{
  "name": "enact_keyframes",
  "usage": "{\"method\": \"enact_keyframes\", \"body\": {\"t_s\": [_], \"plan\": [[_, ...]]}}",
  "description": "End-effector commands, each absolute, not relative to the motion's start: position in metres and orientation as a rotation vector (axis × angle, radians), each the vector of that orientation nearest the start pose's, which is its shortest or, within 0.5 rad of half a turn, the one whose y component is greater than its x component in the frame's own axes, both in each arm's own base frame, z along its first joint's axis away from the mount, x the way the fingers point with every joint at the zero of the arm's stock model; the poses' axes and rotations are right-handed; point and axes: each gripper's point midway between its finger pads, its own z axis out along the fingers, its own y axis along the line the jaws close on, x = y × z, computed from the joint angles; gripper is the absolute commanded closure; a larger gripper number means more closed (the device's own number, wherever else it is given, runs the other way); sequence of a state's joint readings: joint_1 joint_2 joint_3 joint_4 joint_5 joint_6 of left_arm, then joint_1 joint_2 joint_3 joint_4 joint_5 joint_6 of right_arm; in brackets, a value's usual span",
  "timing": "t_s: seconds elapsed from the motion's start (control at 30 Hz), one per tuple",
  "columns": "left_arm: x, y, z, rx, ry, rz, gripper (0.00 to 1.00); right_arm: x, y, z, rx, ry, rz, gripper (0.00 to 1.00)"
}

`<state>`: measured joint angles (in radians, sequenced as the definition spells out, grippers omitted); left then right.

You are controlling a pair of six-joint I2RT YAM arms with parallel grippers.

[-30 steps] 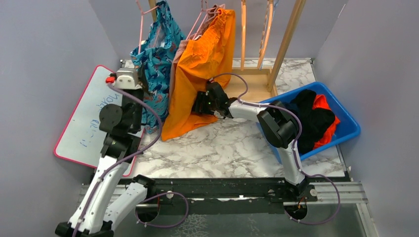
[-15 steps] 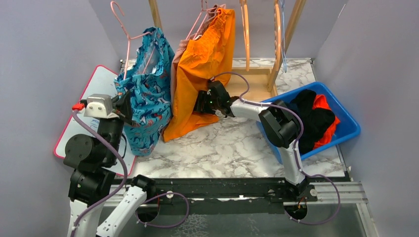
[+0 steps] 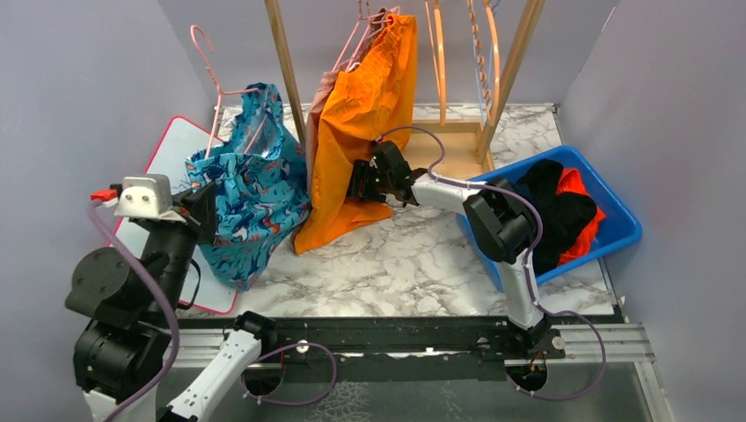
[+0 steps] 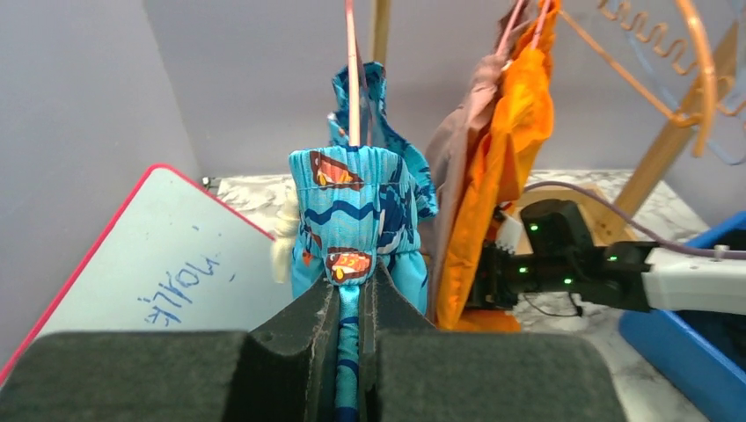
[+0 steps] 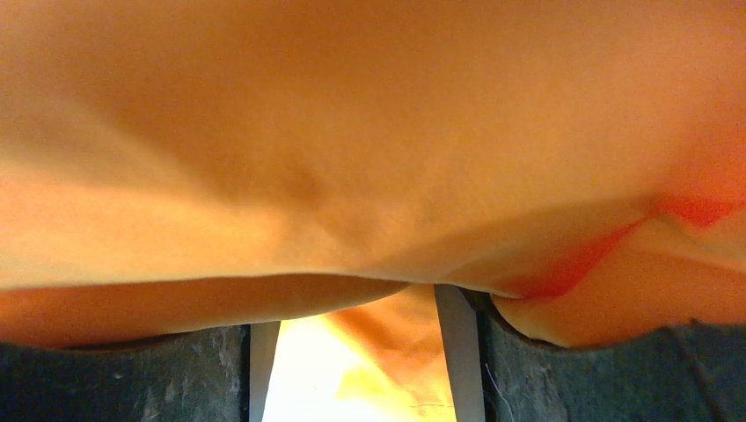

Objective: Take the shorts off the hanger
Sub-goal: Pick up the hanger from the clothes rod, then adjust the shorts on the hanger.

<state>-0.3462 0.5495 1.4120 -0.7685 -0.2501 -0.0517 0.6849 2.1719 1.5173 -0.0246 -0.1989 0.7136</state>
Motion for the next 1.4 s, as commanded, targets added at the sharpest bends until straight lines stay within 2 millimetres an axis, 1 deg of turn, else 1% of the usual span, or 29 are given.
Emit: {"method": "enact_keyframes", "body": {"t_s": [0.0,0.07,0.1,0.13,0.2,0.3,0.43,0.53,0.63,0.7,0.73,0.8,0.87,0.93,1.0,1.07,1.17,1.23,1.27,1.3,1.37], "plan": [[0.144,-0.023,0.463,0.059,1.633,-0.2,1.0,0.4,0.403,0.083,-0.111,2.378,0.966,0.35],[0.145,-0.024,0.448,0.086,1.765,-0.169,1.0,0.396,0.401,0.084,-0.115,2.383,0.966,0.35],[0.144,-0.023,0.441,0.086,1.81,-0.158,1.0,0.394,0.4,0.084,-0.113,2.385,0.967,0.35],[0.143,-0.025,0.438,0.084,1.818,-0.171,1.0,0.393,0.4,0.085,-0.115,2.387,0.973,0.34],[0.138,-0.028,0.445,0.087,1.772,-0.211,1.0,0.39,0.4,0.086,-0.123,2.385,0.989,0.34],[0.123,-0.035,0.459,0.132,1.742,-0.277,1.0,0.388,0.401,0.082,-0.14,2.399,0.995,0.34],[0.102,-0.061,0.478,0.242,1.686,-0.462,1.0,0.39,0.399,0.077,-0.136,2.418,0.975,0.34],[0.09,-0.081,0.483,0.351,1.647,-0.572,1.0,0.388,0.397,0.079,-0.137,2.425,0.972,0.34],[0.084,-0.104,0.472,0.464,1.668,-0.69,1.0,0.38,0.394,0.086,-0.15,2.426,0.988,0.34],[0.085,-0.115,0.462,0.516,1.694,-0.739,1.0,0.372,0.394,0.094,-0.173,2.399,1.035,0.33],[0.087,-0.117,0.457,0.523,1.708,-0.744,1.0,0.368,0.395,0.1,-0.193,2.371,1.067,0.33],[0.091,-0.118,0.453,0.526,1.722,-0.737,1.0,0.362,0.396,0.106,-0.24,2.312,1.141,0.32],[0.088,-0.121,0.452,0.563,1.705,-0.749,1.0,0.36,0.395,0.106,-0.256,2.314,1.183,0.32],[0.083,-0.131,0.451,0.634,1.676,-0.801,1.0,0.362,0.391,0.105,-0.249,2.338,1.177,0.32],[0.076,-0.143,0.448,0.72,1.648,-0.877,1.0,0.365,0.381,0.106,-0.203,2.363,1.1,0.33],[0.076,-0.153,0.443,0.765,1.626,-0.934,1.0,0.366,0.364,0.111,-0.137,2.35,1.016,0.33],[0.086,-0.163,0.428,0.798,1.644,-0.962,1.0,0.364,0.327,0.118,-0.002,2.306,0.849,0.3],[0.093,-0.166,0.42,0.822,1.641,-0.963,1.0,0.36,0.297,0.13,0.058,2.265,0.724,0.27],[0.096,-0.168,0.419,0.83,1.628,-0.958,1.0,0.357,0.284,0.134,0.075,2.253,0.666,0.26],[0.099,-0.169,0.418,0.836,1.611,-0.954,1.0,0.354,0.271,0.141,0.088,2.229,0.623,0.26],[0.104,-0.174,0.414,0.867,1.559,-0.955,1.0,0.346,0.254,0.154,0.057,2.185,0.572,0.24]]}}
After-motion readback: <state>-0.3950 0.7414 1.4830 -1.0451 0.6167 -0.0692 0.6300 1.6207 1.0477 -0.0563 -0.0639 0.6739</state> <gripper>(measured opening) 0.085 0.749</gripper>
